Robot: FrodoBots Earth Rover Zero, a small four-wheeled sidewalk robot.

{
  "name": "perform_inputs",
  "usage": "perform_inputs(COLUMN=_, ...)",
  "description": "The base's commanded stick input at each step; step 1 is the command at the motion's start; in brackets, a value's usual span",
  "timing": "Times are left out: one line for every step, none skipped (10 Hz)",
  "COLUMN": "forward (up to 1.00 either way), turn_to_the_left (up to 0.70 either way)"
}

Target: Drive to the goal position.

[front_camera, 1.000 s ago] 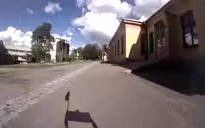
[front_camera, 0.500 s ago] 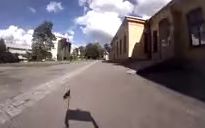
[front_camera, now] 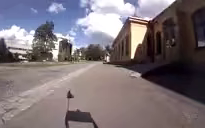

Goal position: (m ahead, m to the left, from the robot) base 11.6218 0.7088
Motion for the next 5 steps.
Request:
perform_inputs(forward=0.85, turn_to_the_left=0.00)
perform_inputs(forward=0.85, turn_to_the_left=0.00)
perform_inputs(forward=0.85, turn_to_the_left=0.00)
perform_inputs(forward=0.85, turn_to_the_left=0.00)
perform_inputs(forward=0.85, turn_to_the_left=0.00)
